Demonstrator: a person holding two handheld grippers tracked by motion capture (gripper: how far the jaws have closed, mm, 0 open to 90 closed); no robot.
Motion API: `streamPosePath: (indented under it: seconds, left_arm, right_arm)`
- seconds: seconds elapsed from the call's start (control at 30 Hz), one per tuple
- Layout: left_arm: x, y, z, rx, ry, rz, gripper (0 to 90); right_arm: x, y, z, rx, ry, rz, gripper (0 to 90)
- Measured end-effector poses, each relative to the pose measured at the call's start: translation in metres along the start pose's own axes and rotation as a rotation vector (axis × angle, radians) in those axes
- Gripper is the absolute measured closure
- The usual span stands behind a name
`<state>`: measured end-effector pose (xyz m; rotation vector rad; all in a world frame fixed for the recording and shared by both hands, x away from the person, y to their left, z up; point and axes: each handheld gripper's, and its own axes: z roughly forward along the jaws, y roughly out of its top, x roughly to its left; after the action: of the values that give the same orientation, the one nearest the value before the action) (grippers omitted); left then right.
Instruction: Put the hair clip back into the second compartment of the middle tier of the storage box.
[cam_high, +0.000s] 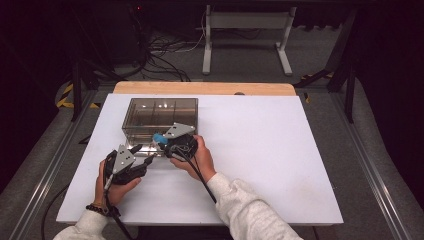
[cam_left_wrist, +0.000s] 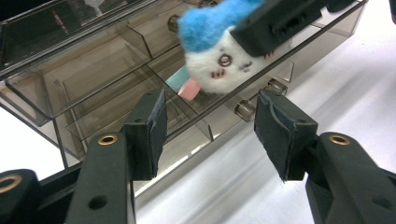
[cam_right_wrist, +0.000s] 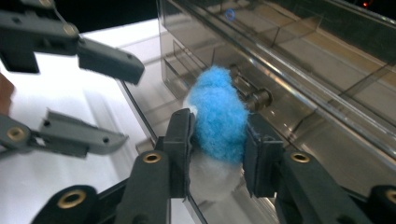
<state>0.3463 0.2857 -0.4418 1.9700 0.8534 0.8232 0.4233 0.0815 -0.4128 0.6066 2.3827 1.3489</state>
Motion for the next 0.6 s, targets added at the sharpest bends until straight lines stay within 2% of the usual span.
streamPosePath:
  seconds: [0.17,0.23,0.37,0.47,0.6]
  left_arm:
    - [-0.002,-0.001,0.001,0.008,0.003,0.0,45.5]
    - [-0.001,-0.001,0.001,0.014,0.007,0.009,45.7]
    - [-0.002,-0.002,0.002,0.013,0.003,-0.003,46.9]
    - [-0.002,-0.002,0.002,0.016,0.009,-0.001,47.3]
    - [-0.002,-0.001,0.001,0.006,0.027,0.012,49.9]
  right_arm:
    - [0.0,0.002,-0.007,-0.053,0.011,0.019,70.1]
    - [0.0,0.003,-0.01,-0.077,0.033,0.032,70.1]
    - [-0.001,0.005,-0.014,-0.131,0.088,0.071,69.7]
    - [-0.001,0.005,-0.008,-0.117,0.114,0.088,68.7]
    - [-0.002,0.0,0.0,-0.08,0.103,0.113,66.4]
